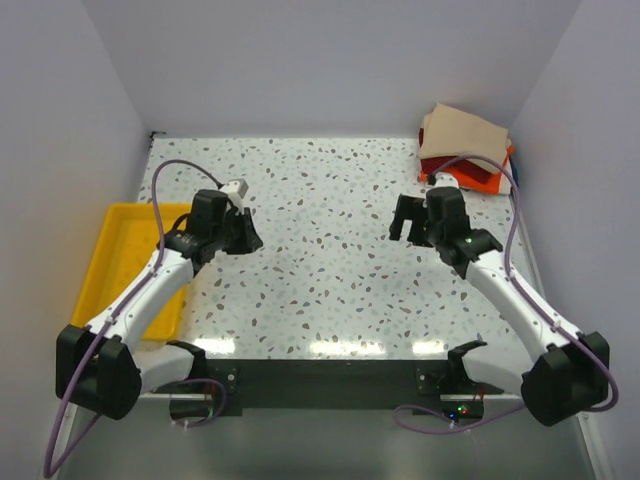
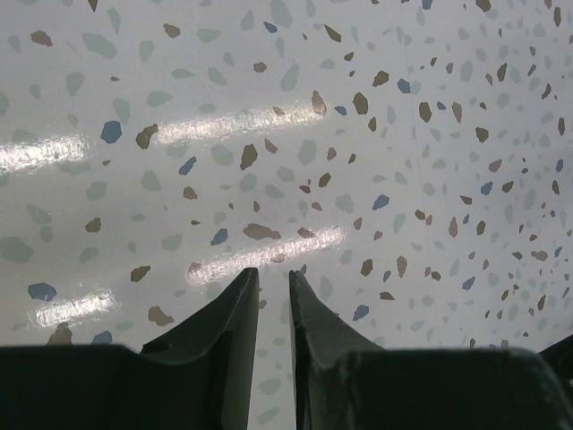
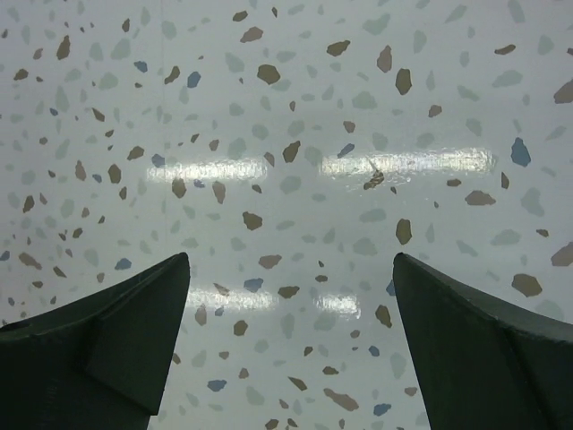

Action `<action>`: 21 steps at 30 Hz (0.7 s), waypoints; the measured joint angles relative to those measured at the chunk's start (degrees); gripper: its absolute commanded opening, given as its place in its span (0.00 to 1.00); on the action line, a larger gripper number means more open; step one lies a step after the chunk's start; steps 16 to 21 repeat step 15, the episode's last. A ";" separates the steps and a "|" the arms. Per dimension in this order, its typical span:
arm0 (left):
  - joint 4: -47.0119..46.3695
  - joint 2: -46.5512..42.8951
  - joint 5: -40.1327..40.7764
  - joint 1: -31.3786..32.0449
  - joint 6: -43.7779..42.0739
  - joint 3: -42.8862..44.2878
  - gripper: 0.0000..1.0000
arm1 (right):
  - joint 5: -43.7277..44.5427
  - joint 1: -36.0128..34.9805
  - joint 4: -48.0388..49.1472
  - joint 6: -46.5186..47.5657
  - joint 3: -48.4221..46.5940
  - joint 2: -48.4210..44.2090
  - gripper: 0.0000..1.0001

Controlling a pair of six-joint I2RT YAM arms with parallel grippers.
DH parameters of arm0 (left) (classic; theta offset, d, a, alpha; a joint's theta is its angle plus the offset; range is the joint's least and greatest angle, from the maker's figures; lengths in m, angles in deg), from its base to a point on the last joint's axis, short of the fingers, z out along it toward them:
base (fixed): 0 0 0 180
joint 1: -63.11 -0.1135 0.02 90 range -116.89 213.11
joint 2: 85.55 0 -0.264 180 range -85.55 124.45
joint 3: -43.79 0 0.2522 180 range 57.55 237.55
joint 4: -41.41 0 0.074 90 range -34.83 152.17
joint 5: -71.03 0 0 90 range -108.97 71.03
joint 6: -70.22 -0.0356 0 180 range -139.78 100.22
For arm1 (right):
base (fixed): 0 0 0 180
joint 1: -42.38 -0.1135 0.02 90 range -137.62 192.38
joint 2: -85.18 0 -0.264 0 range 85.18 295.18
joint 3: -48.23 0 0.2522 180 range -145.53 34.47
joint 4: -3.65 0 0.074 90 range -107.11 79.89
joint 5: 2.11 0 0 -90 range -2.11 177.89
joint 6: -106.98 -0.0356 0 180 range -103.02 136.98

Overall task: Fold and stack the t-shirts
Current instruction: Reset both grippers

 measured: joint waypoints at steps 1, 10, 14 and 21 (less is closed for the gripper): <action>-0.07 -1.11 0.09 0.00 0.00 -0.70 0.25 | -0.07 0.00 -0.66 -0.07 0.92 -2.40 0.99; -0.07 -5.35 0.66 0.00 0.00 -3.54 0.25 | -0.66 0.02 -1.57 0.15 2.12 -12.17 0.99; -0.07 -6.32 0.79 0.00 0.00 -3.93 0.26 | -0.72 0.02 -1.68 0.13 2.73 -12.20 0.99; -0.07 -6.49 0.83 0.00 0.00 -4.02 0.26 | -0.70 0.02 -1.64 0.13 2.91 -12.24 0.99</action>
